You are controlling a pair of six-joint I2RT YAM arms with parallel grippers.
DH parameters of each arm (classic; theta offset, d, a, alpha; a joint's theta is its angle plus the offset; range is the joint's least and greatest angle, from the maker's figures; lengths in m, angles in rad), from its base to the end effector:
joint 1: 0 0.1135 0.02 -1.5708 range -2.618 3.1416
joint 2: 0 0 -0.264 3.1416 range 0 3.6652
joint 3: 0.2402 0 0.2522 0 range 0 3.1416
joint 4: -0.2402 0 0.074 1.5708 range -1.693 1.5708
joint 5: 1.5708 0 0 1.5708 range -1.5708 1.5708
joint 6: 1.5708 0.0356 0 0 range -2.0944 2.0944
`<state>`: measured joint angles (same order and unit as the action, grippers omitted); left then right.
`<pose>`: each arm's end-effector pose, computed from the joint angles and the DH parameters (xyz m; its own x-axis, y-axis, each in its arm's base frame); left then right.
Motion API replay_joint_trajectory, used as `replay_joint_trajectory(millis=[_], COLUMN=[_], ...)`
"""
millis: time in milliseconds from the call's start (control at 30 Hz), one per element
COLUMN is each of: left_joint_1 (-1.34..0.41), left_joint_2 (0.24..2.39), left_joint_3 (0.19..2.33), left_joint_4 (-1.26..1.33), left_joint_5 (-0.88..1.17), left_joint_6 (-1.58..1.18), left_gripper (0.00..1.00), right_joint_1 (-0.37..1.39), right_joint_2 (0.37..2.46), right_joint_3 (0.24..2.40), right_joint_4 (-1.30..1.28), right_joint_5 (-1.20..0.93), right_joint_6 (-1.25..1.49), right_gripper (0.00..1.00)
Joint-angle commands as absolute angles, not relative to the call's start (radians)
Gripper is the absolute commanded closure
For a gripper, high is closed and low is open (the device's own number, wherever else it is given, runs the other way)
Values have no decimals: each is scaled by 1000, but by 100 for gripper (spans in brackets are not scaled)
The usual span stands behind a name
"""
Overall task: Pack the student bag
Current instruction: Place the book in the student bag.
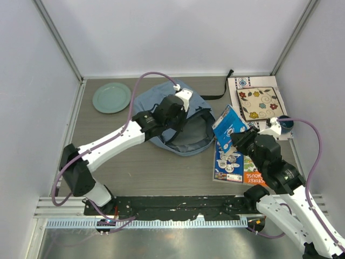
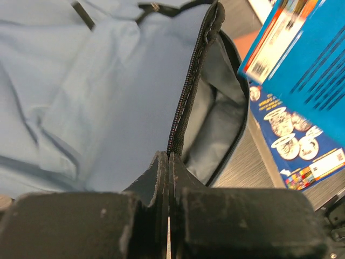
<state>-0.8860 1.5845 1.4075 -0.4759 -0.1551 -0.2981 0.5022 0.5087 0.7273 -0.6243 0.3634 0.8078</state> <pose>0.2332 -0.2769 0.3271 -0.5693 0.2383 -0.7869 0.5445 0.8264 -0.1436 0.1061 0.0438 0.3114 -0.3573 0.5745 -0.7364 0.1369 0.8121 0.5672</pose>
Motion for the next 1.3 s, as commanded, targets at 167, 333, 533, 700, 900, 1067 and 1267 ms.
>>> replay_joint_trajectory(millis=[167,333,533,700,900,1067,1267], left_joint_1=[-894,-902,-920,-951,-1000,-1035,-1061], left_joint_2=[1441,1384,1318,1272,1235,1215,1186], left_joint_3=[1405,1365,1296,1252,1192,1158,1129], left_joint_4=[-439,-416,-357,-287,-200,-121,-61], left_joint_5=[-302,-359,-411,-402,-399,-431,-460], left_joint_6=[-416,-439,-466,-454,-434,-403,-382], left_gripper=[100,100,100,100,100,100,100], right_joint_1=[502,502,502,502,502,502,502], right_joint_2=[452,495,534,587,620,730,891], right_joint_3=[746,707,620,486,382,324,319], right_joint_4=[-534,-497,-366,-143,153,334,494], right_joint_5=[74,12,-86,-150,-155,-166,-164], right_joint_6=[971,1054,1149,1276,1411,1523,1572], right_gripper=[99,99,99,99,99,99,99])
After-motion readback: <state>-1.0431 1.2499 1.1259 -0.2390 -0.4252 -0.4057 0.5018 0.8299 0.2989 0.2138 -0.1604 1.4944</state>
